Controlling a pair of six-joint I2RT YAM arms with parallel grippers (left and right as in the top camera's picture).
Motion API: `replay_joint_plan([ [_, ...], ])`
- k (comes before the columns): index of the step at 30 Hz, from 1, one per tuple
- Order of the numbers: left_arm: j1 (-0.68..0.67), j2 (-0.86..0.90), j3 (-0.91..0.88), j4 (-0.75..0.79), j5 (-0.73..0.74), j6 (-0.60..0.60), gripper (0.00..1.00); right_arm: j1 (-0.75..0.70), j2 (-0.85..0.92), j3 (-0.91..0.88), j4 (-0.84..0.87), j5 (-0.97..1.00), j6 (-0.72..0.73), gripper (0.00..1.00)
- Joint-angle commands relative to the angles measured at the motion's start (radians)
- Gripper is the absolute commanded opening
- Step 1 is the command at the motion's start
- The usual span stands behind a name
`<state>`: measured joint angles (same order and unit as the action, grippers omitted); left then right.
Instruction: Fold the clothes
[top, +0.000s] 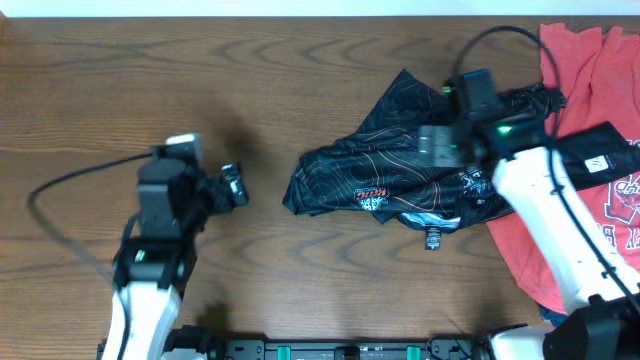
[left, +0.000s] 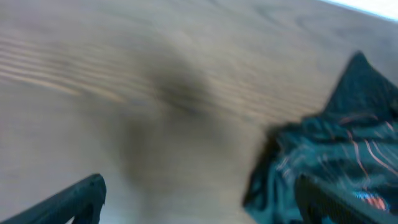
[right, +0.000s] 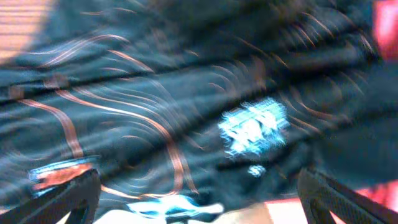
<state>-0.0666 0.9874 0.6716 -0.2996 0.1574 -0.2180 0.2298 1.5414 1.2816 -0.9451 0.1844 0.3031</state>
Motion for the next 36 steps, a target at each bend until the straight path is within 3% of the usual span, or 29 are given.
replay_joint_plan([
  [1,-0.047,0.150,0.019,0.050,0.124,-0.029,0.98,-0.075,-0.017,0.006,-0.045,0.005,0.027,0.99],
  [9,-0.209,0.504,0.019,0.243,0.229,-0.154,0.98,-0.236,-0.017,0.006,-0.122,-0.060,0.044,0.99],
  [13,-0.283,0.594,0.019,0.294,0.246,-0.188,0.98,-0.263,-0.017,0.006,-0.126,-0.077,0.044,0.99],
  [14,-0.301,0.610,0.019,0.305,0.249,-0.188,0.94,-0.265,-0.017,0.006,-0.129,-0.077,0.044,0.99],
  [16,-0.328,0.633,0.019,0.323,0.245,-0.185,0.61,-0.264,-0.017,0.006,-0.130,-0.077,0.044,0.99],
  [17,-0.332,0.639,0.019,0.332,0.242,-0.180,0.37,-0.264,-0.017,0.006,-0.133,-0.077,0.044,0.99],
  [19,-0.327,0.639,0.019,0.346,0.212,-0.179,0.06,-0.264,-0.017,0.006,-0.135,-0.077,0.045,0.99],
  [24,-0.201,0.576,0.064,0.338,0.088,-0.110,0.06,-0.264,-0.017,0.006,-0.149,-0.077,0.043,0.99],
  [32,0.187,0.483,0.306,0.302,0.052,-0.067,0.06,-0.263,-0.017,0.006,-0.166,-0.081,0.040,0.99],
  [33,0.219,0.483,0.330,0.283,0.058,-0.067,0.24,-0.263,-0.017,0.006,-0.166,-0.085,0.040,0.99],
  [34,0.244,0.483,0.343,0.270,0.071,-0.067,0.53,-0.263,-0.017,0.006,-0.166,-0.089,0.040,0.99],
  [36,0.280,0.483,0.346,0.232,0.103,-0.067,0.85,-0.263,-0.017,0.006,-0.166,-0.095,0.040,0.99],
])
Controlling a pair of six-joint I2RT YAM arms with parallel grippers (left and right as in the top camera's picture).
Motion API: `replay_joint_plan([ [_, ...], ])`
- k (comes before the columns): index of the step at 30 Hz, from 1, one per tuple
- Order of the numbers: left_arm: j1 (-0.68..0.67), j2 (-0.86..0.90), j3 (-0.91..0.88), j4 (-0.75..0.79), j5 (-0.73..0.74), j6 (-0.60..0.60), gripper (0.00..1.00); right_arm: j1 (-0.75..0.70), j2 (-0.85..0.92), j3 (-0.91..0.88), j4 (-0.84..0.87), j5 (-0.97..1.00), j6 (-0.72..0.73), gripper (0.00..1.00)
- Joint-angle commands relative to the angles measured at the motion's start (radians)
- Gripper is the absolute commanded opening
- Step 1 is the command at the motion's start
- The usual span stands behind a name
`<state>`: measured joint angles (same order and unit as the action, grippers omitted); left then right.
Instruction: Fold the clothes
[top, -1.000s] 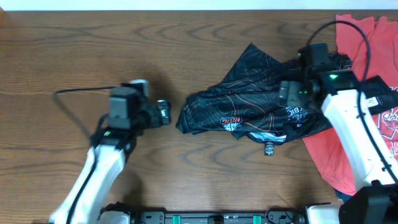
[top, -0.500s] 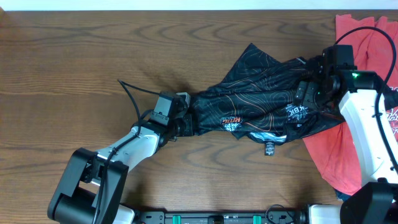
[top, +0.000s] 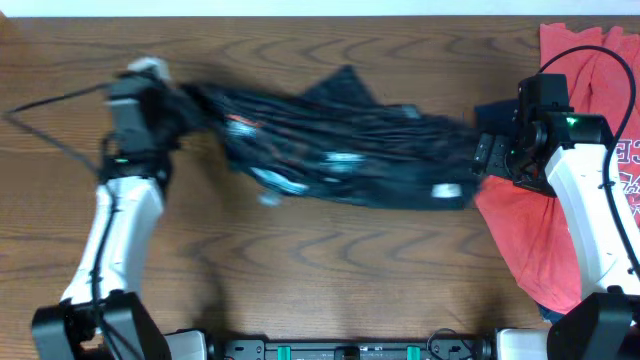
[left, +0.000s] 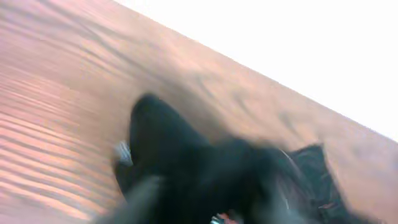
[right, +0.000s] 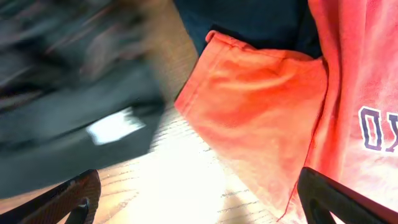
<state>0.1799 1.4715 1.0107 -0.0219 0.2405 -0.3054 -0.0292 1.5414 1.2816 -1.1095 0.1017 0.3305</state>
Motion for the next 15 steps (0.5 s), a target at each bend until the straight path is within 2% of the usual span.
replay_joint_plan([
  [1,0.043,-0.001,0.006,-0.084,0.030,0.020,0.98,-0.004,-0.017,0.006,-0.002,-0.014,0.013,0.99],
  [5,0.037,0.000,0.006,-0.332,0.133,0.015,0.98,-0.004,-0.017,0.006,-0.002,-0.016,0.013,0.99],
  [9,-0.029,0.014,0.001,-0.578,0.239,-0.008,0.98,-0.004,-0.017,0.006,-0.002,-0.016,0.013,0.99],
  [11,-0.079,0.023,-0.016,-0.630,0.238,-0.057,0.98,-0.003,-0.017,0.006,0.000,-0.016,0.013,0.99],
  [15,-0.196,0.027,-0.096,-0.608,0.237,-0.169,0.98,-0.003,-0.017,0.006,-0.002,-0.016,0.013,0.99],
])
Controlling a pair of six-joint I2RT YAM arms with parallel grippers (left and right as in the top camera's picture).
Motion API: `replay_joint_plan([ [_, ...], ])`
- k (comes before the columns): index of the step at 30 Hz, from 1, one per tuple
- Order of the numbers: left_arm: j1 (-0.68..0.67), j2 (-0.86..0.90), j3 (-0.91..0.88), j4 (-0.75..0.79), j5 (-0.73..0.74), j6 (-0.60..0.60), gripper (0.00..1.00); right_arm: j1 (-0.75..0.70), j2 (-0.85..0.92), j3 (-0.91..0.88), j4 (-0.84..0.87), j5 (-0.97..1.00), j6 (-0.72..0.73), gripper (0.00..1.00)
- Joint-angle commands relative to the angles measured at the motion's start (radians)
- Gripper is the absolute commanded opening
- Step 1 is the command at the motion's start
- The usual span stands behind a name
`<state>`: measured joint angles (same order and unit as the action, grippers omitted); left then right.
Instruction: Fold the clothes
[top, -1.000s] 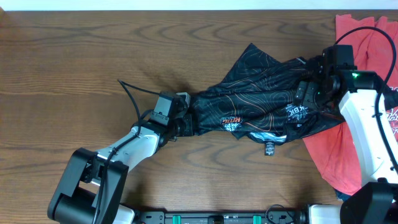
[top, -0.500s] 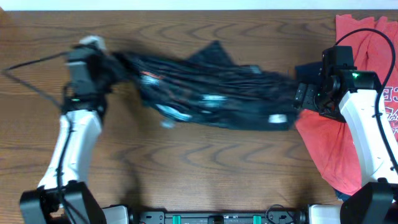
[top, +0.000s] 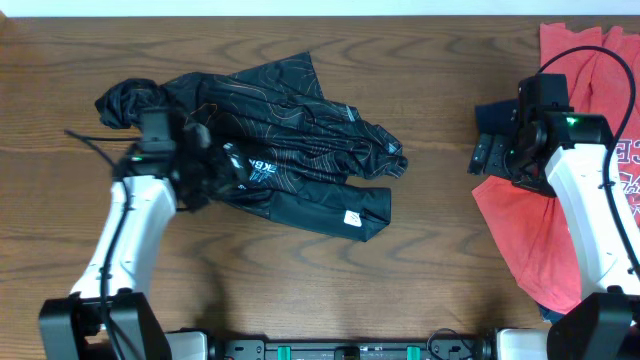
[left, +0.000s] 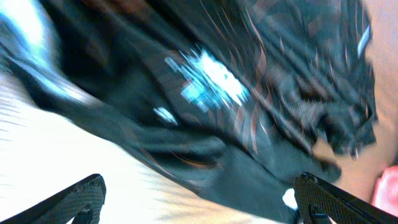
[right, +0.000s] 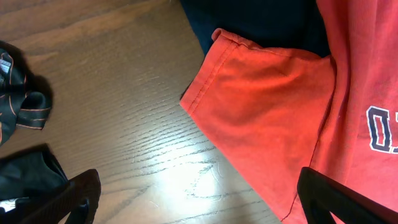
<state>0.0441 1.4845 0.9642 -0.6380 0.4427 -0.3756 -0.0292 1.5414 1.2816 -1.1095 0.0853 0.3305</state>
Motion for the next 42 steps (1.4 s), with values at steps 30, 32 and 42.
replay_joint_plan([
  [30,-0.512,0.185,-0.308,0.499,-0.233,-0.841,0.98,-0.002,-0.017,0.006,-0.029,-0.015,0.012,0.99],
  [32,-0.523,0.198,-0.308,0.499,-0.216,-0.867,0.99,-0.002,-0.017,0.006,-0.029,-0.015,0.012,0.99],
  [42,-0.534,0.199,-0.308,0.510,-0.213,-0.868,0.99,-0.002,-0.017,0.006,-0.035,-0.015,0.009,0.99],
])
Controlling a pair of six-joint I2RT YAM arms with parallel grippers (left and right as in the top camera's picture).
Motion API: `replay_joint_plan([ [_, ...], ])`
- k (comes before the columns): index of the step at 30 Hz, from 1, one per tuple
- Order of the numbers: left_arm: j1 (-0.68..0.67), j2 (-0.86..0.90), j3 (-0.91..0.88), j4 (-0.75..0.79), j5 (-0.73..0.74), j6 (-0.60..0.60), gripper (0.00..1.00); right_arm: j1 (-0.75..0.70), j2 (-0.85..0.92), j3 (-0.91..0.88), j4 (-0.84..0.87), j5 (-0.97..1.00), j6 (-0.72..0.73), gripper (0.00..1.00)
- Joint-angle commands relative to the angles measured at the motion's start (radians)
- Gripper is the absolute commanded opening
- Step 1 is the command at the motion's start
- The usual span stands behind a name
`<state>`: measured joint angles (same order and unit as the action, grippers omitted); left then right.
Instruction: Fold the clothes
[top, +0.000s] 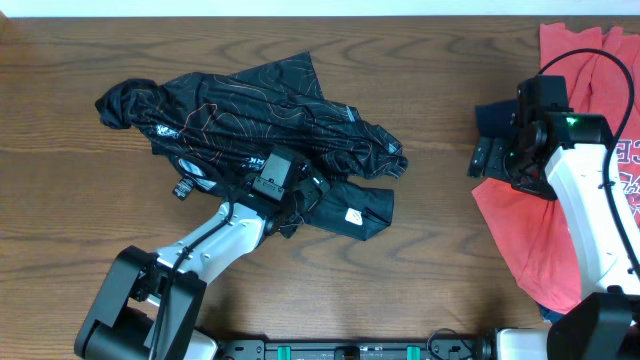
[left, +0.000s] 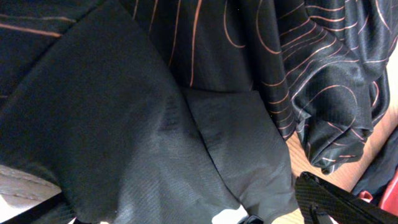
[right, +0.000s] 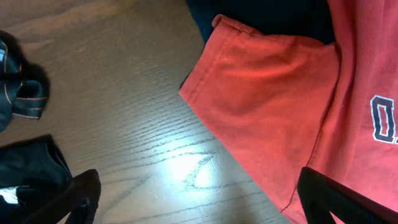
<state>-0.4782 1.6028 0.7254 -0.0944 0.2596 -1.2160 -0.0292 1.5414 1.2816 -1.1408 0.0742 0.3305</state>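
Note:
A black jersey with orange contour lines (top: 270, 130) lies crumpled on the left half of the wooden table (top: 450, 270). My left gripper (top: 305, 192) hovers open over its lower edge, by a white label (top: 352, 214). In the left wrist view black fabric (left: 155, 124) fills the frame and my left gripper (left: 199, 211) has its fingers wide apart, nothing pinched. A red shirt (top: 590, 210) lies at the right edge. My right gripper (top: 487, 158) stands open over bare wood beside the red shirt's sleeve (right: 267, 106), nothing between its fingers (right: 199, 199).
A dark navy garment (top: 495, 117) lies partly under the red shirt at the far right, navy cloth (right: 261, 15) also showing at the top of the right wrist view. Bare wood (top: 440, 120) separates the jersey from the red shirt.
My left gripper has moved from the jersey's left part to its lower middle edge near the white label. The jersey's lower left has shifted slightly. My right arm has not moved.
At first the jersey lay bunched beside the red shirt under my right gripper, with my left gripper open over bare wood. Then it hung stretched across the table from my left gripper at the far left. Later it lay crumpled on the left, both grippers open.

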Motion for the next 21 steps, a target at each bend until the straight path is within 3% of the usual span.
replay_joint_plan([
  [1,-0.011,0.080,-0.069,-0.022,-0.094,-0.027,0.99,-0.002,-0.017,0.006,-0.003,-0.004,0.009,0.99],
  [4,-0.011,0.084,-0.069,0.014,-0.243,-0.027,0.97,-0.002,-0.017,0.006,-0.007,-0.005,0.009,0.99],
  [7,-0.011,0.098,-0.069,0.059,-0.272,-0.026,0.74,-0.002,-0.017,0.006,-0.021,-0.004,0.009,0.99],
  [9,-0.011,0.112,-0.069,0.092,-0.272,-0.010,0.65,-0.002,-0.017,0.006,-0.024,-0.004,0.009,0.99],
  [10,-0.011,0.118,-0.069,0.106,-0.272,0.004,0.54,-0.002,-0.017,0.006,-0.023,-0.004,0.009,0.99],
  [12,-0.011,0.118,-0.069,0.111,-0.272,0.035,0.15,-0.002,-0.017,0.006,-0.021,-0.004,0.009,0.99],
  [13,-0.010,0.114,-0.069,0.111,-0.271,0.057,0.06,-0.003,-0.017,0.006,-0.020,-0.004,0.009,0.99],
  [17,0.002,0.081,-0.069,0.095,-0.271,0.181,0.06,-0.003,-0.017,0.006,-0.019,-0.004,0.001,0.99],
  [21,0.053,-0.047,-0.069,-0.059,-0.260,0.247,0.06,-0.003,-0.017,0.006,-0.012,-0.006,-0.010,0.99],
])
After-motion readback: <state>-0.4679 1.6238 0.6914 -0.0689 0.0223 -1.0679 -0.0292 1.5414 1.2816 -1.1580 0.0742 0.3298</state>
